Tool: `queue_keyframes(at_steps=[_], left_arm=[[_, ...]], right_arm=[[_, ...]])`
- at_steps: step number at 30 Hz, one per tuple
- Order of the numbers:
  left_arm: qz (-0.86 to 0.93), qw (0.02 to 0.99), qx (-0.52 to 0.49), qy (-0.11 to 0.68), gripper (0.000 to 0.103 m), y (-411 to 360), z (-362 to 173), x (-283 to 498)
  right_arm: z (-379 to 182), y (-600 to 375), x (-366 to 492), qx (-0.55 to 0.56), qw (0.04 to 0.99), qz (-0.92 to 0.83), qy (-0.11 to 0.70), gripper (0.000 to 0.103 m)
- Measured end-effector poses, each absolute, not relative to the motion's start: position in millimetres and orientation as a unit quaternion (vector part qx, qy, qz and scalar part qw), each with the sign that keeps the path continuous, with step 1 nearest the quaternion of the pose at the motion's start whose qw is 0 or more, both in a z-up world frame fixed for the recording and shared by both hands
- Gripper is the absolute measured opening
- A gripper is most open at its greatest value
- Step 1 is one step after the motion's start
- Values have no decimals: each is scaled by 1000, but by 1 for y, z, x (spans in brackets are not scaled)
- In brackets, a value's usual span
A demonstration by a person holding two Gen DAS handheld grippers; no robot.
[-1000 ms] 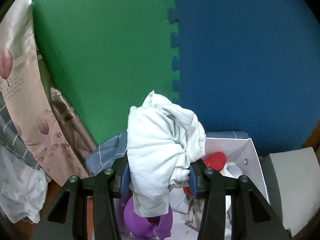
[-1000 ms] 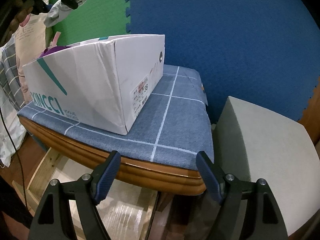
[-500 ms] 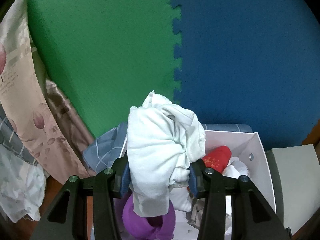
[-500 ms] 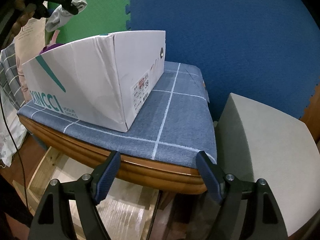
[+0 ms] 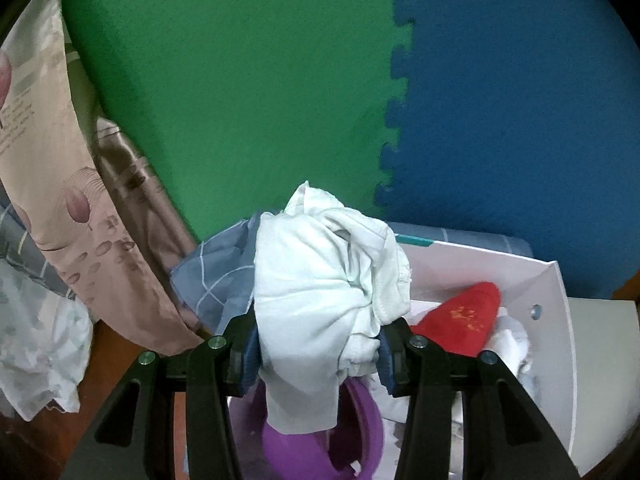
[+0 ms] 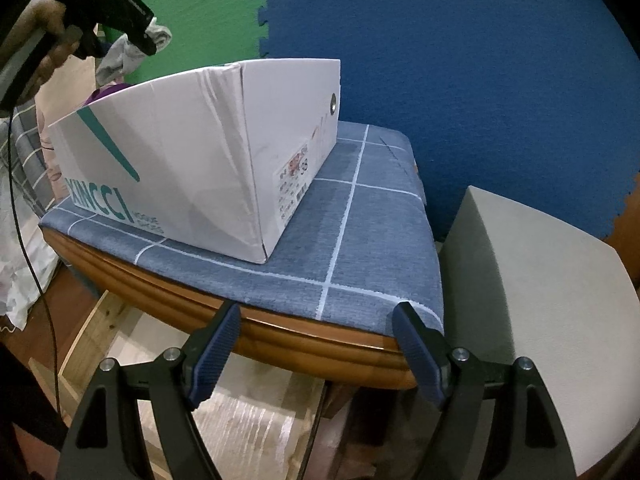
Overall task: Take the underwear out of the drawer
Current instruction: 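Lower the cloth into the box and open the left gripper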
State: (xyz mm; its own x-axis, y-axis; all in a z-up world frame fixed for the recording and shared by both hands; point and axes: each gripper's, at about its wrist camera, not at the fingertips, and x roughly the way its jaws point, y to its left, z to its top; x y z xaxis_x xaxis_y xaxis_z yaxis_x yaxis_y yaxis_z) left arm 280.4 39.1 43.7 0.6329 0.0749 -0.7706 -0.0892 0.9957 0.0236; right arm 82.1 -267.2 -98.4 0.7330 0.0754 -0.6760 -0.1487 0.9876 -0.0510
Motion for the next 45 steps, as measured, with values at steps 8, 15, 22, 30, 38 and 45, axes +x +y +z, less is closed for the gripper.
queue_keyframes(at_steps=[8,15,22,30,38,45], left_arm=[[50,902,-21,427,42,41,32,288],[16,918,-52,393,43,32,45,293],[-23,920,4,391,43,8,43,306],[-31,855,125,502,43,-8,-10,326],[30,838,112,533,43,-1,-33,348],[-43,817,128,561,42,-25,-50,346]], right_arm=[[-98,-267,83,-49,929,62,361,81],[-98,-265,83,-50,929,63,361,83],[-98,-264,83,-51,929,63,361,84],[-99,-262,83,-51,929,61,362,85],[-99,-259,83,-53,929,64,362,85],[-99,-257,86,-53,929,60,363,85]])
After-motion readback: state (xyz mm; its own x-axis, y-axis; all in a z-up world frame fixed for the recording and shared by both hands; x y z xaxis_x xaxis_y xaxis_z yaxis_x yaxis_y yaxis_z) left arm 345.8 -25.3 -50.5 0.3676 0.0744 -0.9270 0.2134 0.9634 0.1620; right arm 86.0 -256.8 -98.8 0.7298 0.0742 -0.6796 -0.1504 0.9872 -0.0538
